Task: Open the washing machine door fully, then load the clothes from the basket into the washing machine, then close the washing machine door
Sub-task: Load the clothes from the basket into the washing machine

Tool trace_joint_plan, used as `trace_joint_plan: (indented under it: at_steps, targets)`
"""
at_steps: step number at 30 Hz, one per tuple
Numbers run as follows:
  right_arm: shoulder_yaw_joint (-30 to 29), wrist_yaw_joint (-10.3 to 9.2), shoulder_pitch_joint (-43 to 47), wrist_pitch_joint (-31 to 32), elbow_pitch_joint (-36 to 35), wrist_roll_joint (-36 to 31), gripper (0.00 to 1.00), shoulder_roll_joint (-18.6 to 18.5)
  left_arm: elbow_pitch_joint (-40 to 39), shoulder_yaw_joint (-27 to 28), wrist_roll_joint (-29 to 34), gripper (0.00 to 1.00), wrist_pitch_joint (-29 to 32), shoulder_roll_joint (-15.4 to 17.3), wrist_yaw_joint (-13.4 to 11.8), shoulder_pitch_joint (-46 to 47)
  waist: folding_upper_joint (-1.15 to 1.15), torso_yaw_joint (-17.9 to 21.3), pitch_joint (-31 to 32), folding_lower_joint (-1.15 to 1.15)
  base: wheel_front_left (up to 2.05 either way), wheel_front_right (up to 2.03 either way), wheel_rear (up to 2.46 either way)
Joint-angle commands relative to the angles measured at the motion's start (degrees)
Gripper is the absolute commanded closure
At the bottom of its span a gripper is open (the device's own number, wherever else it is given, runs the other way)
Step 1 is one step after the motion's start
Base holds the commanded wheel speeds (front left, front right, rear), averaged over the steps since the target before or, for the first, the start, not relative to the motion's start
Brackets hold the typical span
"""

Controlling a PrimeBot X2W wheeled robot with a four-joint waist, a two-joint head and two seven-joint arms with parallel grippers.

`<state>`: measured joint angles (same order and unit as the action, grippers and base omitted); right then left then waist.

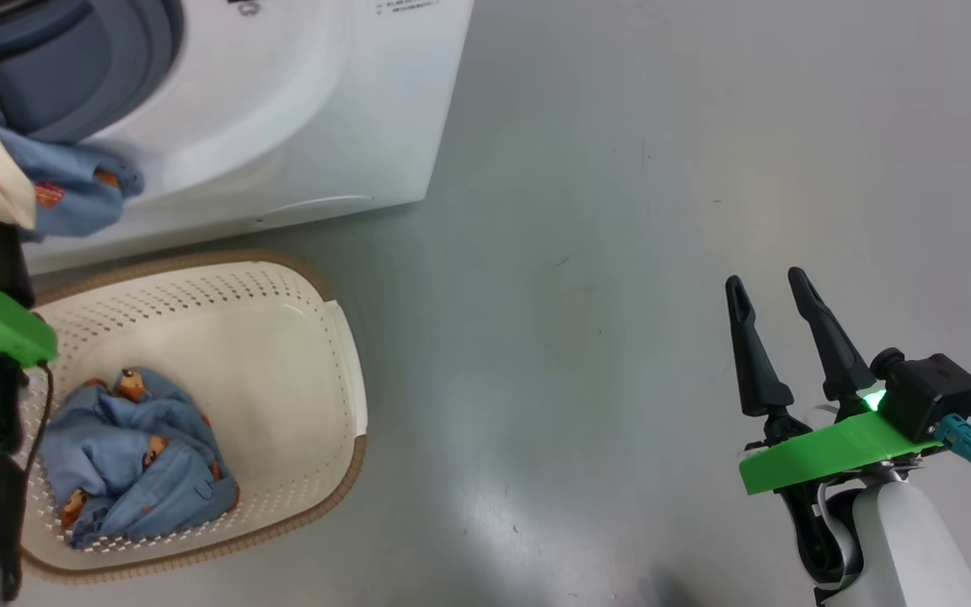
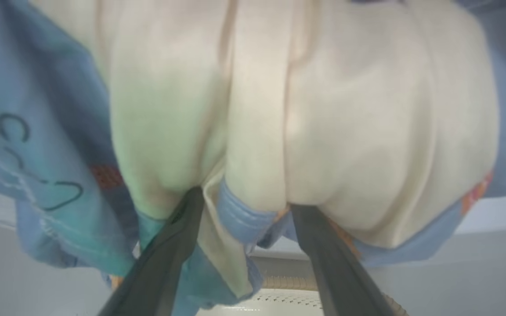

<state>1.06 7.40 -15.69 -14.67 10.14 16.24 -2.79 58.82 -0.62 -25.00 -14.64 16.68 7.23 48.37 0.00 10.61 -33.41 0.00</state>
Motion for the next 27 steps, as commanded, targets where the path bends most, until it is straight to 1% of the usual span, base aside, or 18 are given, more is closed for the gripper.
trace_joint_plan:
  at_steps: [1,10,11,12,21,26,27]
  targets:
    - [1.33,0.09,0.05,-0.33,-1.37,0.12,0.00,-0.09,-0.40,1.63,0.53,0.00,-0.36,3.07,-0.22,0.98,0.00,0.32,-0.52,0.00,0.00,0.00,0.00]
    - [1.45,0.09,-0.64,-0.33,-1.20,0.32,0.00,-0.09,0.26,3.38,0.29,0.00,-0.36,3.05,0.00,3.74,0.00,0.57,-1.27,0.00,0.00,0.00,0.00]
    - [1.43,0.09,-0.69,-0.33,-1.15,0.31,0.00,-0.09,0.19,3.46,0.21,0.52,-0.36,2.97,0.05,3.84,0.00,0.55,-1.27,0.00,0.00,0.00,0.00]
    - [1.43,0.09,-0.75,-0.33,-1.12,0.30,0.00,-0.09,-0.14,3.62,0.02,1.00,-0.36,2.87,0.10,3.92,0.00,0.53,-1.28,0.00,0.00,0.00,0.00]
    - [1.35,0.09,-0.79,-0.33,-0.69,0.18,0.00,-0.09,-3.17,3.04,-0.04,1.00,-0.36,2.37,0.23,1.79,0.00,0.09,-0.24,0.00,0.00,0.00,0.00]
    - [1.65,0.09,-0.60,-0.33,-0.10,0.45,0.00,-0.09,-8.61,2.04,0.47,1.00,-0.36,2.00,0.24,-2.26,0.00,-0.33,1.46,0.00,0.00,0.00,0.00]
    - [1.76,0.09,-0.56,-0.33,0.08,0.54,0.00,-0.09,-11.82,1.82,0.79,1.00,-0.36,2.09,0.24,-4.16,0.00,-0.49,2.03,0.00,0.00,0.00,0.00]
